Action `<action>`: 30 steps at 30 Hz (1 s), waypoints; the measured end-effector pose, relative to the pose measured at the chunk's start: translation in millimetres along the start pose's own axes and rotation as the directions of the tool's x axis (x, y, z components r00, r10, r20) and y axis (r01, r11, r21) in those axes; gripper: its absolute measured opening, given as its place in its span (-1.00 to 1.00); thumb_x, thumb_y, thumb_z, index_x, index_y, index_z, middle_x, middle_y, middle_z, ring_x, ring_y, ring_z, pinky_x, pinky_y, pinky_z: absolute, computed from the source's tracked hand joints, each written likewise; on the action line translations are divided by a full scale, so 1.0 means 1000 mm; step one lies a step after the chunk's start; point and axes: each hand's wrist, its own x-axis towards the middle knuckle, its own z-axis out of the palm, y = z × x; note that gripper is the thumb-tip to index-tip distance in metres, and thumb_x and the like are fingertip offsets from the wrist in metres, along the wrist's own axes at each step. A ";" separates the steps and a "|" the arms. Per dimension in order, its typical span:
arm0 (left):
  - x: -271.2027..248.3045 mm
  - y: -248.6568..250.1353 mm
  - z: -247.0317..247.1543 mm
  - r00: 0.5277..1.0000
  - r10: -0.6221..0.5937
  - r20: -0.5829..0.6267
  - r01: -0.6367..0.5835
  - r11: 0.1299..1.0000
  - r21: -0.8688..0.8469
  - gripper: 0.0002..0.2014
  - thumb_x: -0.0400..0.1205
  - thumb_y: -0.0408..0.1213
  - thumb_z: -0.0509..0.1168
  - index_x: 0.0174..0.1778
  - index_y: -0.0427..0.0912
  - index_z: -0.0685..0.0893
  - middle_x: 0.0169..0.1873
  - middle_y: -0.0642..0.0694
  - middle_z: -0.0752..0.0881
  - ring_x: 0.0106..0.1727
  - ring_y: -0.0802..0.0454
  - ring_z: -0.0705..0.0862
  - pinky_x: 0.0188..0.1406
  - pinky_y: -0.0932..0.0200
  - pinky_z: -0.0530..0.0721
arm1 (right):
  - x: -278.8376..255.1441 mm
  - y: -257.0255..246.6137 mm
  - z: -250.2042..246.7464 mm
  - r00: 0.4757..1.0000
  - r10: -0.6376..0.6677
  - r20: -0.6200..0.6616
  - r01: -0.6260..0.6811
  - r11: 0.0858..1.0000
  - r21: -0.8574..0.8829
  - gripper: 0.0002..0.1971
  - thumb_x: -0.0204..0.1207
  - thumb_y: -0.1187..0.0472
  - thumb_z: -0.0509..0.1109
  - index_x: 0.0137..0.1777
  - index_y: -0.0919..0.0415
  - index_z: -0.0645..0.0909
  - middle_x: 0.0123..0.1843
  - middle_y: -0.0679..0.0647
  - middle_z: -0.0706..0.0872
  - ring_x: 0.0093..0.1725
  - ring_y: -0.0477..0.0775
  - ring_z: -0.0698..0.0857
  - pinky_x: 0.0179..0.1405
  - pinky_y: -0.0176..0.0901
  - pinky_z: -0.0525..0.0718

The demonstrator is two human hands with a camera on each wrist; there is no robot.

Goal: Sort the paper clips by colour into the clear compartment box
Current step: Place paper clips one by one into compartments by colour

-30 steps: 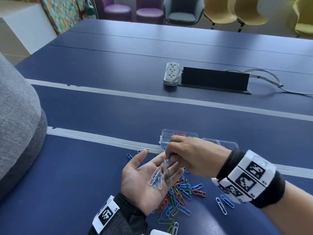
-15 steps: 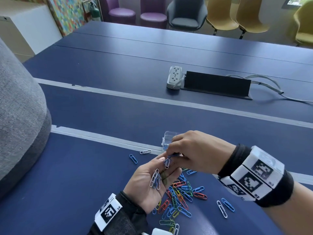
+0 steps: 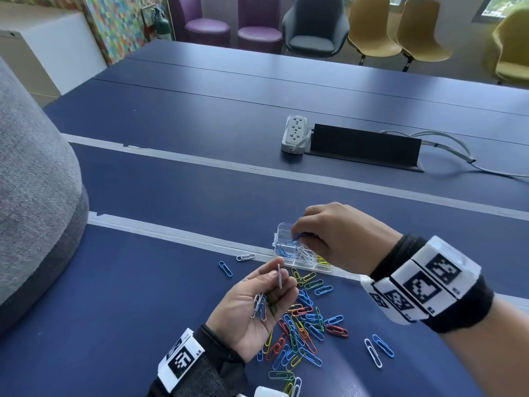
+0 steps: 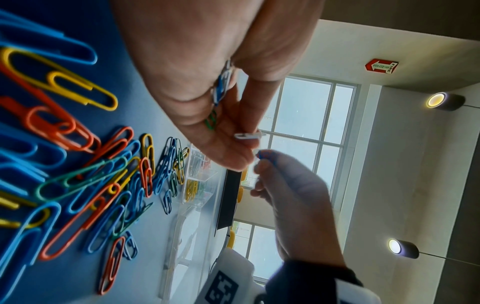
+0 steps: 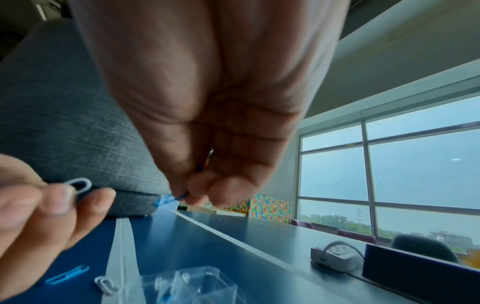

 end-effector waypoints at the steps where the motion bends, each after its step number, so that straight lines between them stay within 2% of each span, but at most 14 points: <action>1: 0.000 0.001 0.000 1.000 -0.005 -0.007 0.005 1.000 -0.006 -0.80 0.42 -0.49 0.25 -0.12 -0.37 0.74 -0.38 -0.22 0.70 -0.39 -0.10 0.76 -0.27 0.03 0.80 | 0.003 0.003 0.002 0.999 0.044 0.009 -0.044 0.999 -0.015 -0.77 0.59 0.19 0.20 0.03 0.07 0.70 -0.04 0.04 0.71 -0.08 0.18 0.68 -0.10 -0.01 0.64; 3: -0.001 0.002 -0.001 1.000 -0.012 -0.016 0.012 1.000 -0.027 -0.78 0.45 -0.46 0.21 -0.20 -0.39 0.78 -0.38 -0.24 0.69 -0.38 -0.14 0.76 -0.27 0.01 0.81 | 0.012 0.005 0.009 0.994 0.105 0.042 -0.104 0.994 -0.041 -0.76 0.58 0.22 0.19 0.03 0.09 0.70 -0.02 0.07 0.71 -0.04 0.18 0.67 -0.06 -0.03 0.64; 6: -0.002 0.004 0.000 1.000 -0.016 -0.014 0.016 0.998 -0.054 -0.76 0.45 -0.40 0.21 -0.24 -0.41 0.78 -0.34 -0.28 0.73 -0.33 -0.18 0.77 -0.26 -0.02 0.81 | 0.026 0.005 0.020 0.984 0.153 0.091 -0.145 0.985 -0.094 -0.77 0.54 0.25 0.19 -0.03 0.12 0.70 -0.06 0.11 0.71 -0.08 0.25 0.68 -0.09 0.03 0.69; 9: -0.004 0.006 0.000 1.000 -0.005 0.020 0.007 0.996 -0.087 -0.71 0.43 -0.34 0.22 -0.15 -0.43 0.78 -0.21 -0.35 0.76 -0.22 -0.25 0.79 -0.09 -0.10 0.76 | 0.037 0.001 0.030 0.974 0.178 0.137 -0.160 0.978 -0.130 -0.80 0.53 0.25 0.21 -0.12 0.18 0.69 -0.13 0.18 0.71 -0.16 0.31 0.70 -0.16 0.05 0.73; 12: -0.005 0.008 -0.004 0.998 -0.007 0.055 0.014 0.992 -0.129 -0.65 0.48 -0.27 0.17 -0.09 -0.44 0.77 -0.08 -0.41 0.77 -0.08 -0.32 0.78 0.04 -0.19 0.70 | 0.039 0.001 0.035 0.971 0.182 0.158 -0.168 0.981 -0.099 -0.82 0.52 0.17 0.29 -0.01 0.14 0.71 -0.07 0.21 0.73 -0.07 0.32 0.71 -0.08 0.06 0.72; 17: -0.006 0.010 -0.006 0.998 -0.004 0.059 0.016 0.980 -0.196 -0.56 0.51 -0.19 0.14 0.11 -0.44 0.70 0.12 -0.46 0.72 0.12 -0.38 0.71 0.12 -0.27 0.63 | 0.030 0.007 0.027 0.984 0.153 0.089 -0.153 0.988 -0.010 -0.78 0.51 0.26 0.26 -0.03 0.06 0.73 -0.09 0.11 0.79 -0.07 0.22 0.72 -0.07 -0.03 0.69; 19: -0.005 0.009 -0.006 0.998 -0.004 0.065 0.018 0.977 -0.213 -0.49 0.49 -0.13 0.16 0.23 -0.42 0.64 0.22 -0.45 0.67 0.28 -0.38 0.63 0.25 -0.27 0.58 | 0.024 0.007 0.023 0.989 0.142 0.043 -0.144 0.989 0.034 -0.76 0.52 0.26 0.25 0.02 0.03 0.73 -0.04 0.05 0.79 -0.03 0.17 0.72 -0.01 -0.01 0.68; 22: -0.004 0.009 -0.006 0.996 -0.014 0.089 0.034 0.975 -0.221 -0.37 0.47 -0.02 0.17 0.35 -0.40 0.56 0.33 -0.43 0.61 0.43 -0.36 0.52 0.43 -0.28 0.39 | 0.013 0.001 0.017 0.996 0.051 -0.079 -0.041 0.991 0.126 -0.78 0.52 0.22 0.29 0.02 -0.01 0.73 -0.07 0.03 0.78 -0.10 0.12 0.73 -0.09 0.03 0.69; 24: -0.003 0.008 -0.005 0.993 -0.015 0.113 0.038 0.978 -0.206 -0.31 0.47 0.03 0.15 0.38 -0.43 0.54 0.35 -0.41 0.60 0.44 -0.35 0.51 0.46 -0.29 0.37 | 0.006 -0.007 0.014 0.992 -0.061 -0.107 0.081 0.979 0.186 -0.81 0.50 0.20 0.31 -0.02 0.01 0.74 -0.16 0.03 0.75 -0.23 0.08 0.71 -0.21 -0.01 0.69; 26: -0.002 0.006 -0.005 0.988 -0.008 0.152 0.036 0.983 -0.180 -0.28 0.49 0.09 0.12 0.39 -0.45 0.55 0.37 -0.39 0.59 0.43 -0.33 0.54 0.44 -0.32 0.41 | 0.002 -0.013 0.014 0.989 -0.142 -0.042 0.148 0.971 0.188 -0.79 0.49 0.17 0.31 0.02 -0.04 0.73 -0.11 0.03 0.71 -0.19 0.09 0.71 -0.23 -0.01 0.69; 28: -0.001 0.006 -0.005 0.984 -0.011 0.177 0.037 0.989 -0.143 -0.25 0.52 0.14 0.07 0.38 -0.46 0.54 0.37 -0.38 0.57 0.42 -0.31 0.54 0.45 -0.29 0.40 | 0.001 -0.014 0.018 0.985 -0.168 0.049 0.162 0.981 0.109 -0.76 0.49 0.17 0.33 0.09 -0.11 0.70 -0.01 0.00 0.67 -0.05 0.11 0.68 -0.20 0.03 0.69; 30: -0.001 0.006 -0.005 0.983 -0.015 0.183 0.037 0.992 -0.120 -0.23 0.54 0.18 0.04 0.37 -0.48 0.54 0.33 -0.40 0.53 0.36 -0.29 0.52 0.47 -0.25 0.38 | 0.000 -0.012 0.021 0.981 -0.186 0.058 0.183 0.981 0.062 -0.77 0.49 0.15 0.36 0.09 -0.15 0.69 0.00 -0.02 0.66 0.00 0.08 0.65 -0.21 0.01 0.68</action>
